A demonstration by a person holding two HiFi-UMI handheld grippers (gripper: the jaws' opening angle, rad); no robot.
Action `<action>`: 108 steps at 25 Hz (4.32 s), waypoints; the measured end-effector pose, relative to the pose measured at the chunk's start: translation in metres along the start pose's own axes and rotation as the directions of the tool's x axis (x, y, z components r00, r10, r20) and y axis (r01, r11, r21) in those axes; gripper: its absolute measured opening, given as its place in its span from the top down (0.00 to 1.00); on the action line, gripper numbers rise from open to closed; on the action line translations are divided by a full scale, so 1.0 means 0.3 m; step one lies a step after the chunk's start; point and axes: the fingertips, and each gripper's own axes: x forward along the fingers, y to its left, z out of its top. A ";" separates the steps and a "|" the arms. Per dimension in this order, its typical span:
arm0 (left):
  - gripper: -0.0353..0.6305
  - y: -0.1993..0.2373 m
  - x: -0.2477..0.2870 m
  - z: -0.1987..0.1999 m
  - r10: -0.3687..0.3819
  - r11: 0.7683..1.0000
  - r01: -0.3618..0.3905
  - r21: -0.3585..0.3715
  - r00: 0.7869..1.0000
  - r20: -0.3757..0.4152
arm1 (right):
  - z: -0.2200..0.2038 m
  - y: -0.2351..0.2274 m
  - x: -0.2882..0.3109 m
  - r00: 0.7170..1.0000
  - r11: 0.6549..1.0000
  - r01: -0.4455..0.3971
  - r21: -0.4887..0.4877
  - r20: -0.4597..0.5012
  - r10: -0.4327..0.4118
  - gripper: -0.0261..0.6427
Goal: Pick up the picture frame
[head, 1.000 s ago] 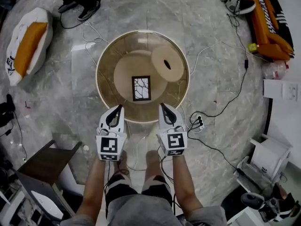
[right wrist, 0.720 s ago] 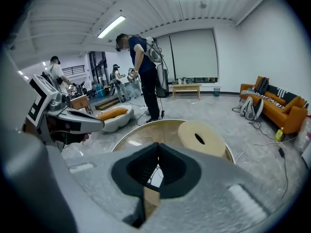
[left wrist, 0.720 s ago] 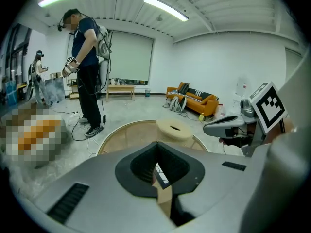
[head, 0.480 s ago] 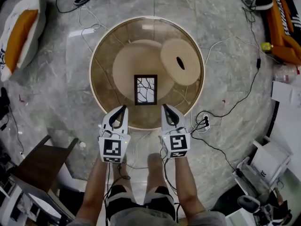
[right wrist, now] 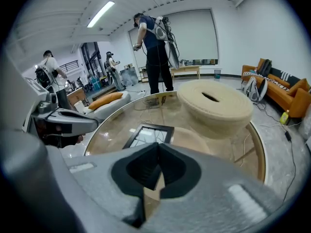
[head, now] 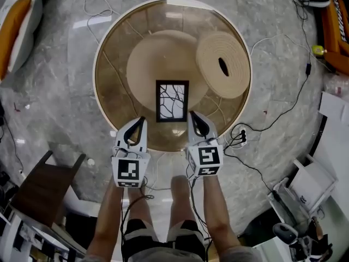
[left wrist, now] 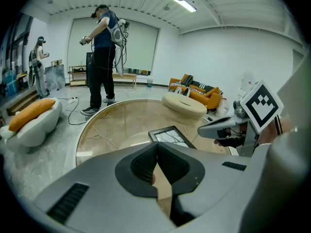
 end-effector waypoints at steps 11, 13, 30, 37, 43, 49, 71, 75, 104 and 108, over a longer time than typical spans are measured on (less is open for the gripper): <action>0.92 0.035 0.054 -0.057 -0.001 1.000 0.001 -0.012 1.000 -0.010 | -0.089 -0.022 0.135 0.997 0.996 -0.024 0.084 -0.072 0.030 0.68; 0.92 0.035 0.054 -0.065 -0.003 1.000 0.003 -0.023 1.000 -0.013 | -0.095 -0.024 0.144 0.996 0.997 -0.017 0.076 -0.082 0.024 0.68; 0.92 0.044 0.073 -0.081 -0.003 0.999 0.002 -0.043 1.000 -0.021 | -0.127 -0.008 0.188 0.992 0.996 -0.020 0.092 -0.118 0.031 0.78; 0.92 0.044 0.062 -0.071 0.024 0.994 -0.028 -0.105 0.999 -0.037 | -0.119 -0.005 0.194 0.994 0.997 -0.004 0.081 -0.110 0.013 0.86; 0.92 0.053 0.035 -0.046 0.018 0.999 -0.018 -0.028 1.000 -0.013 | -0.092 0.002 0.152 0.997 0.998 0.012 0.068 -0.082 -0.006 0.86; 0.92 0.066 -0.017 0.030 0.037 0.999 -0.036 -0.010 0.999 0.011 | -0.008 0.018 0.086 0.999 0.998 0.004 0.057 -0.036 -0.002 0.87; 0.92 -0.078 -0.562 0.724 0.048 0.989 -0.075 0.126 0.977 0.210 | 0.686 0.090 -0.649 0.959 0.996 0.081 0.036 0.271 -0.088 0.87; 0.92 -0.113 -0.698 0.886 0.044 0.985 -0.084 0.148 0.966 0.255 | 0.838 0.102 -0.820 0.938 0.994 0.103 0.037 0.330 -0.110 0.87; 0.92 -0.336 -1.461 1.293 0.015 0.968 -0.117 0.220 0.908 0.419 | 1.127 0.313 -1.762 0.812 0.975 0.217 0.038 0.548 -0.202 0.87; 0.92 -0.331 -1.475 1.300 0.005 0.964 -0.115 0.239 0.909 0.417 | 1.113 0.305 -1.792 0.803 0.970 0.239 0.051 0.551 -0.227 0.86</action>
